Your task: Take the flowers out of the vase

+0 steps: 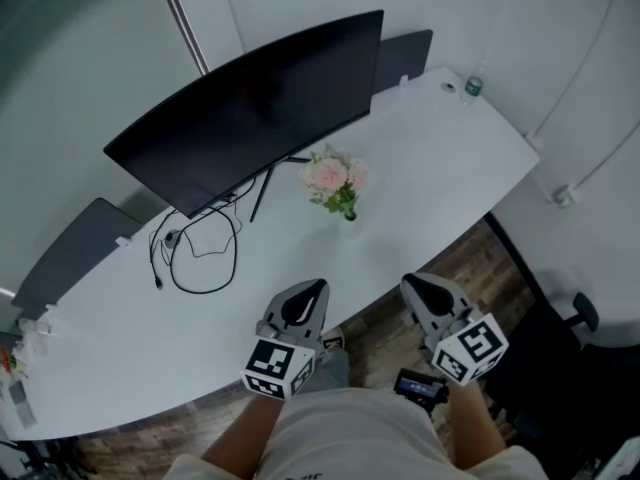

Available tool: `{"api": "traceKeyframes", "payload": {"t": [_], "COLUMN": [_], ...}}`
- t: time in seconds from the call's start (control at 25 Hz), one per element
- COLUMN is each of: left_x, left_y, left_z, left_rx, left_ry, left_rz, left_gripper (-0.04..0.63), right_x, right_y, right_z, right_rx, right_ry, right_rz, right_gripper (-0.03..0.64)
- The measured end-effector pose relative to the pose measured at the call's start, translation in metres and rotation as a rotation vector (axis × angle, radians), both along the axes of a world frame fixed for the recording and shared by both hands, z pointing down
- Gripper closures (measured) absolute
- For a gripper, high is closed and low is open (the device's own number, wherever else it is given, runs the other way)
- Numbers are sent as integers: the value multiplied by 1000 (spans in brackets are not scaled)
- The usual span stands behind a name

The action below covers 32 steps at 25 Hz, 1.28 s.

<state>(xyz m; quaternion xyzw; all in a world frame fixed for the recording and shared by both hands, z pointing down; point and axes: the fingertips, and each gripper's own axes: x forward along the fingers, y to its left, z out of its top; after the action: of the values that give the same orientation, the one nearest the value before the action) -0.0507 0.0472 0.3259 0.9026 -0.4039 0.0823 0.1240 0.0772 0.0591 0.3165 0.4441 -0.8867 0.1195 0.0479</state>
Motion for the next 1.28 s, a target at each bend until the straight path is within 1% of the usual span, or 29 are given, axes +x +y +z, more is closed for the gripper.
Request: {"api": "traceKeyframes", "payload": {"t": [0.16, 0.32, 0.6, 1.0, 1.16, 1.28], "left_x": [-2, -5, 3, 22, 25, 26], "left_y": [-32, -58, -74, -99, -106, -110], "left_z": [1, 3, 4, 3, 9, 16], "left_rx": [7, 4, -7, -38, -55, -59], "left_ry": [-8, -10, -5, 5, -3, -19], "left_rz": [27, 42, 55, 9, -13, -22], "left_gripper": [592, 592, 592, 592, 592, 592], "right_x": [-10, -18, -16, 0, 2, 2], "right_y": [-33, -52, -70, -100, -109, -115], "right_z": [-3, -3, -2, -13, -5, 2], "right_rx": [5, 6, -15, -7, -19, -41], "right_ry": [14, 21, 15, 24, 66, 53], "right_rz": [-1, -10, -7, -69, -112, -129], "right_gripper": [584, 583, 584, 584, 584, 584]}}
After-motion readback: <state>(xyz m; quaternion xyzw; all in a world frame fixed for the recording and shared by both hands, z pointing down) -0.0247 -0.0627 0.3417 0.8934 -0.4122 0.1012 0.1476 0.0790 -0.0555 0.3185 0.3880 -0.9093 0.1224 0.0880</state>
